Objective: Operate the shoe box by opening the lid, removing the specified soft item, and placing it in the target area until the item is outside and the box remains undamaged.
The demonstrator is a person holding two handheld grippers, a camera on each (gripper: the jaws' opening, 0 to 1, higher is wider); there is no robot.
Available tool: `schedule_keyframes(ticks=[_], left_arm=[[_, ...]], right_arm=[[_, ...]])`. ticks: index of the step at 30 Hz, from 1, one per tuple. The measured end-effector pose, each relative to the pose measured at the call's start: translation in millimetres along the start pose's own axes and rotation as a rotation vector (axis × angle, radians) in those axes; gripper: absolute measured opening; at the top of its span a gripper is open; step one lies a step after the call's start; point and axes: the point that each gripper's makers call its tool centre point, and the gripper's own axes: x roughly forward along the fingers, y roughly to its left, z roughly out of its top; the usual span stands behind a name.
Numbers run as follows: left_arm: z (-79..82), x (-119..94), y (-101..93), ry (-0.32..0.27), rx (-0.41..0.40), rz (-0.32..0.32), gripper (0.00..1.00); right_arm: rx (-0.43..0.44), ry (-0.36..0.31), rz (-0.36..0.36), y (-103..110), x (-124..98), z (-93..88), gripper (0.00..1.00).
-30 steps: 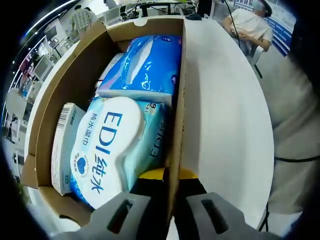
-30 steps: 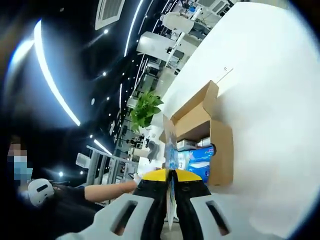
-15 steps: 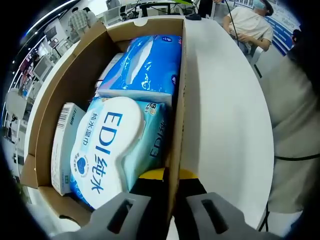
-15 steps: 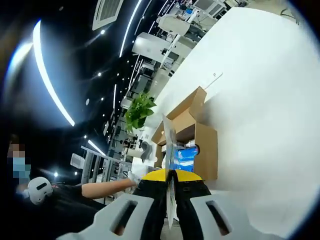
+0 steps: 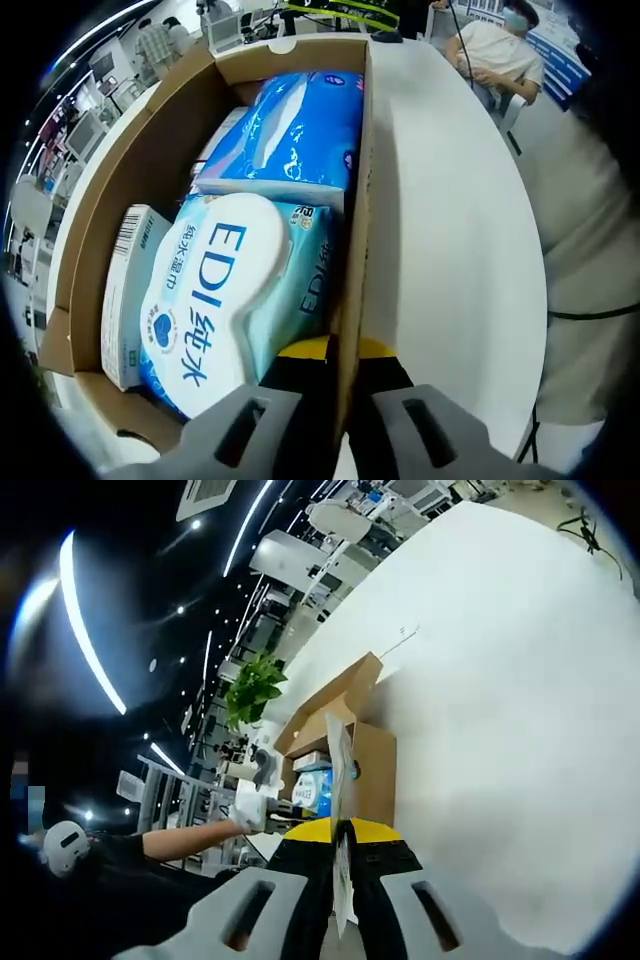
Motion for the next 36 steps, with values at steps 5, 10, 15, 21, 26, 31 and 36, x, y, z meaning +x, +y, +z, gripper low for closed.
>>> schedule_keyframes(ticks=[5, 10, 15, 21, 26, 31, 36], left_arm=[[0.0, 0, -0.2, -0.002, -0.002, -0.002, 0.01], [-0.1, 0, -0.2, -0.003, -0.005, -0.002, 0.01], [-0.1, 0, -0.3, -0.004, -0.009, 0.0, 0.01], [-0.1, 0, 0.1, -0.003, -0.01, -0.001, 0.01], [-0.1, 0, -0.2, -0.003, -0.01, -0.002, 0.01], [-0.5, 0, 0.0, -0.003, -0.011, -0.002, 0.01], [-0.4, 0, -0.1, -0.003, -0.015, -0.001, 0.01]], right_arm=[[-0.024, 0.05, -0.04, -6, 11, -3.1, 0.0], [-0.039, 0.079, -0.099, -18, 13, -2.4, 0.0], [-0.036, 0.08, -0.104, -24, 14, -3.0, 0.0], [-0.041, 0.092, -0.119, -31, 17, -2.6, 0.0], [-0.041, 0.094, -0.147, -41, 21, -3.5, 0.0], [-0.042, 0.111, -0.167, -48, 31, -9.2, 0.0], [-0.049, 0.14, -0.182, -53, 34, -10.5, 0.0]])
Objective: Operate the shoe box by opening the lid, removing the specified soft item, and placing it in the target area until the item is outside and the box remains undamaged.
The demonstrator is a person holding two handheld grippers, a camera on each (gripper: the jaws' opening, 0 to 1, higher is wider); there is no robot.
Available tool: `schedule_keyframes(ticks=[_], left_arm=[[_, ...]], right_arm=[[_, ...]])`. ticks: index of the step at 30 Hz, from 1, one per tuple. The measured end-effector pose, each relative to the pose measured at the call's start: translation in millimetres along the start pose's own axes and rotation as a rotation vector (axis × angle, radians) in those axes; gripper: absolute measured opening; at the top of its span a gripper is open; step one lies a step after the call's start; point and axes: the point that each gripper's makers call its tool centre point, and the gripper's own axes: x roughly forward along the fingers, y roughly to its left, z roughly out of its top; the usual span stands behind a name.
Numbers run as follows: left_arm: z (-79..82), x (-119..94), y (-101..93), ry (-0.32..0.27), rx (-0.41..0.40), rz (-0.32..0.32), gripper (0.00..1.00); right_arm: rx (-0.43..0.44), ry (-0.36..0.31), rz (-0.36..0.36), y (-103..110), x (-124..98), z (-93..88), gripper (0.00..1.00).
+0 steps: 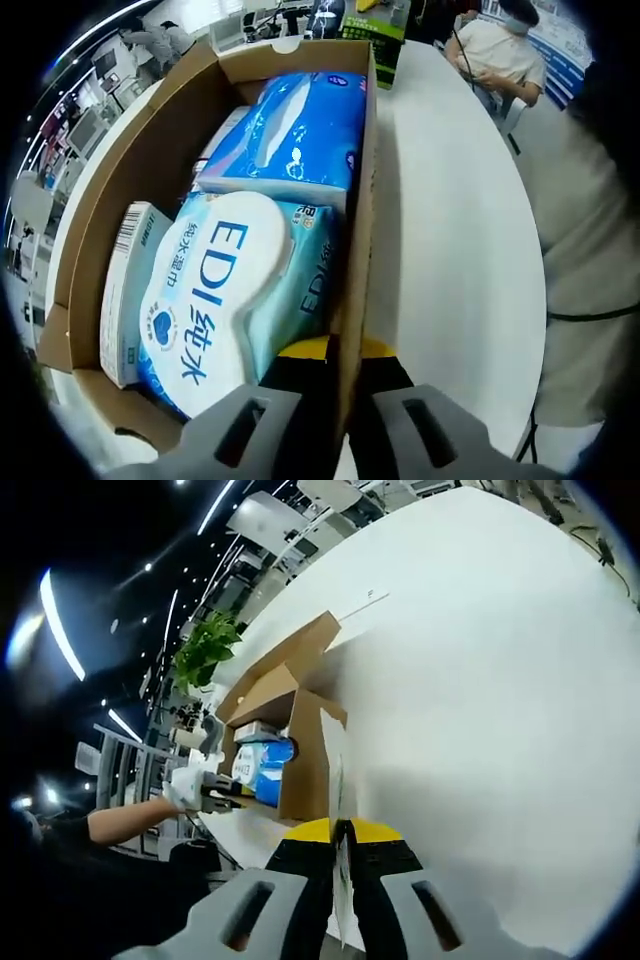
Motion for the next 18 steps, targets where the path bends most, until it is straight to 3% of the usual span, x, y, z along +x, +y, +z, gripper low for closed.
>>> schedule_keyframes(ticks=[5, 18], left_arm=[[0.0, 0, -0.2, 0.0, -0.003, 0.002, 0.01], [-0.4, 0, 0.2, 0.0, -0.005, 0.004, 0.01]], right_arm=[[0.011, 0.003, 0.021, 4, 0, 1.7, 0.0], [0.039, 0.006, -0.011, -3, 14, 9.2, 0.0]])
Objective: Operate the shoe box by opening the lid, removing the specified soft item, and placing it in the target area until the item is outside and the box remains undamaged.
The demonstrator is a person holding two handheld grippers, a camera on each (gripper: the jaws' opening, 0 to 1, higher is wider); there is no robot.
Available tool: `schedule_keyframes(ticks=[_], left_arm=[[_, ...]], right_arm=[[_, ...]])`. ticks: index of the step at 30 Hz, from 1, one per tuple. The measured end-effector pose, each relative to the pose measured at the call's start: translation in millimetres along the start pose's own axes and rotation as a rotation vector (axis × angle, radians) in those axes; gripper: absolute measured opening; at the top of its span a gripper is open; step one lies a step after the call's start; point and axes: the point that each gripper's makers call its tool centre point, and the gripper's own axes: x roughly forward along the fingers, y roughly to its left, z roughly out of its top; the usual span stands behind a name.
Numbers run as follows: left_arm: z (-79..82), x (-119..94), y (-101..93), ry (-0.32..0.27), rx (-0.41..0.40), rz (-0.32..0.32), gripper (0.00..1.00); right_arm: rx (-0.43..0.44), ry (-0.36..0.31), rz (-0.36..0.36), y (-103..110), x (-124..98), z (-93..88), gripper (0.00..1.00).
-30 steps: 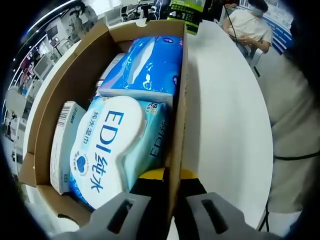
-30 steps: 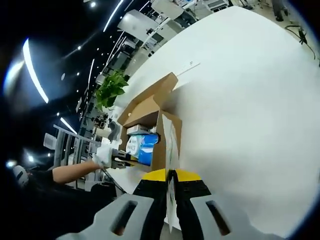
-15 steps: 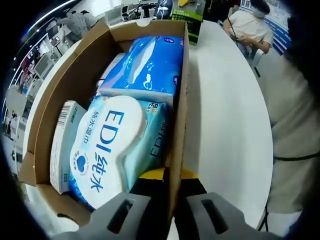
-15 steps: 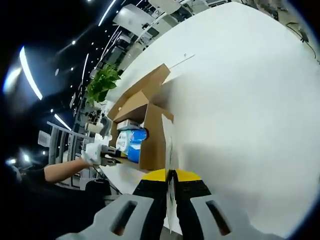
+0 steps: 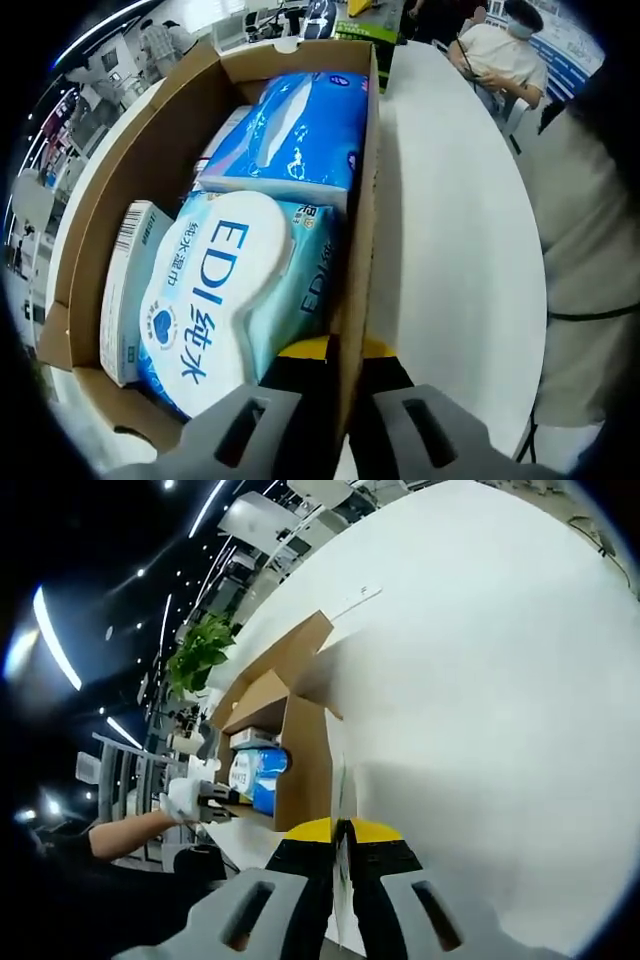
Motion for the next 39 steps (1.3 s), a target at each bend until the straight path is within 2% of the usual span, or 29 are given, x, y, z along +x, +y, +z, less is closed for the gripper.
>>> schedule_keyframes(ticks=[4, 8, 12, 18, 21, 30, 31, 36, 39], left_arm=[[0.3, 0, 0.1, 0.0, -0.001, 0.0, 0.01], [0.3, 0, -0.1, 0.0, -0.001, 0.0, 0.01], [0.1, 0, -0.2, 0.001, -0.001, -0.002, 0.01], [0.2, -1, -0.4, 0.001, -0.001, -0.004, 0.01], [0.3, -1, -0.5, 0.002, -0.002, -0.004, 0.01], [0.3, 0, -0.1, 0.003, -0.003, -0.004, 0.01], [0.4, 0, -0.2, 0.003, -0.002, -0.004, 0.01], [0.4, -1, -0.2, 0.003, -0.002, -0.007, 0.01], [0.2, 0, -0.1, 0.003, -0.001, -0.006, 0.01]], right_arm=[[0.002, 0.022, -0.016, -11, 6, 2.5, 0.0], [0.001, 0.024, -0.025, -10, 7, 3.9, 0.0], [-0.024, 0.012, -0.076, -15, 7, 6.2, 0.0], [-0.033, 0.001, -0.113, -20, 7, 8.4, 0.01], [-0.031, -0.002, -0.14, -31, 6, 11.8, 0.02], [-0.04, -0.034, -0.189, -38, 6, 12.0, 0.02], [-0.031, -0.053, -0.191, -45, 5, 18.0, 0.02], [0.009, -0.097, -0.214, -56, 7, 24.4, 0.02], [0.009, -0.116, -0.214, -56, 10, 25.7, 0.02]])
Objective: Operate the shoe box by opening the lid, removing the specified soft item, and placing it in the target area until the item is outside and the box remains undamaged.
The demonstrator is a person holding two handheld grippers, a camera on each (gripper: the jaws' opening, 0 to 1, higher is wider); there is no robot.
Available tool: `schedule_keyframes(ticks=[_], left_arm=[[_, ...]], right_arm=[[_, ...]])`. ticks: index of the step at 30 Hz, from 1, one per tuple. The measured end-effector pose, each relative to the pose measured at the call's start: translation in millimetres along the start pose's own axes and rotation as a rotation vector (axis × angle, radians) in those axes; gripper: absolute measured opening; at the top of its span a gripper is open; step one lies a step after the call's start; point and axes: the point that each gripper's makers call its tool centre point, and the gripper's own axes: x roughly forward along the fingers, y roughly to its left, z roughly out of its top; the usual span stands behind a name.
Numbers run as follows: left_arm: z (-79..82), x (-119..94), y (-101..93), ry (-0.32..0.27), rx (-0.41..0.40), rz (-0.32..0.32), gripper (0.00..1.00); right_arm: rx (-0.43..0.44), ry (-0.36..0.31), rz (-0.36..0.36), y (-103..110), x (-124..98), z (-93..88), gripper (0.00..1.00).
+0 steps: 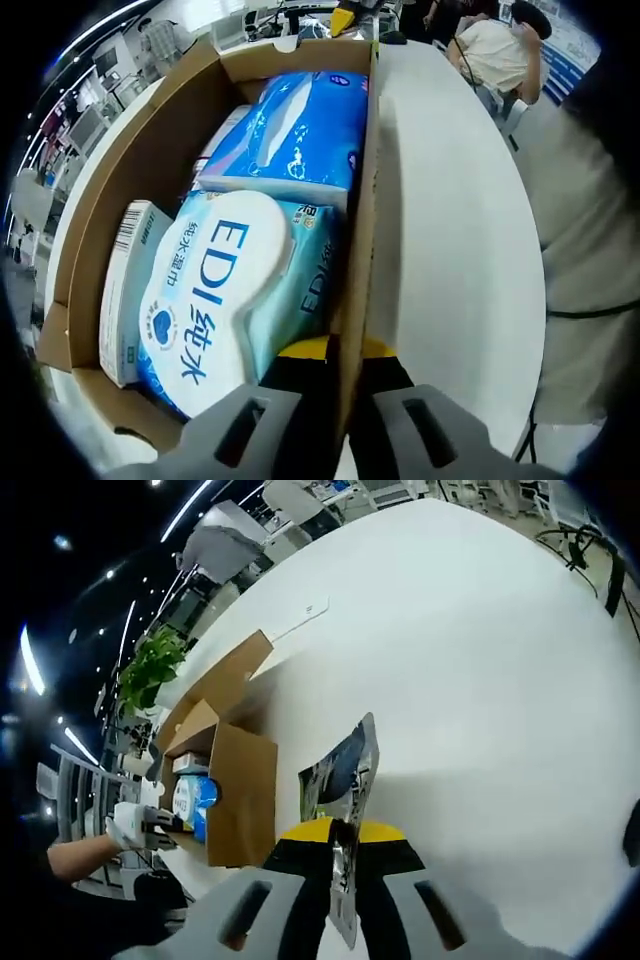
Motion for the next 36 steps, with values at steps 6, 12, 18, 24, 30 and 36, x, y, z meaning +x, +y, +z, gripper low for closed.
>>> schedule_keyframes(ticks=[6, 12, 18, 24, 30, 36], left_arm=[[0.0, 0, 0.1, -0.001, 0.0, 0.0, 0.01], [0.5, 0, -0.1, -0.001, -0.001, -0.003, 0.01], [0.3, 0, -0.1, 0.001, -0.005, -0.006, 0.01], [0.6, 0, -0.1, 0.001, -0.009, -0.004, 0.01], [0.7, 0, 0.2, 0.001, -0.009, -0.004, 0.01], [0.7, 0, -0.1, 0.001, -0.01, -0.006, 0.01]], right_arm=[[-0.06, -0.012, -0.063, -6, 6, 1.9, 0.05], [-0.023, 0.057, -0.032, -2, 11, -12.6, 0.07], [-0.064, 0.039, -0.063, -10, 12, -8.9, 0.08], [-0.088, 0.031, -0.104, -20, 13, -7.6, 0.11], [-0.103, 0.031, -0.135, -31, 16, -4.8, 0.13], [-0.138, 0.026, -0.17, -35, 15, -2.2, 0.14]])
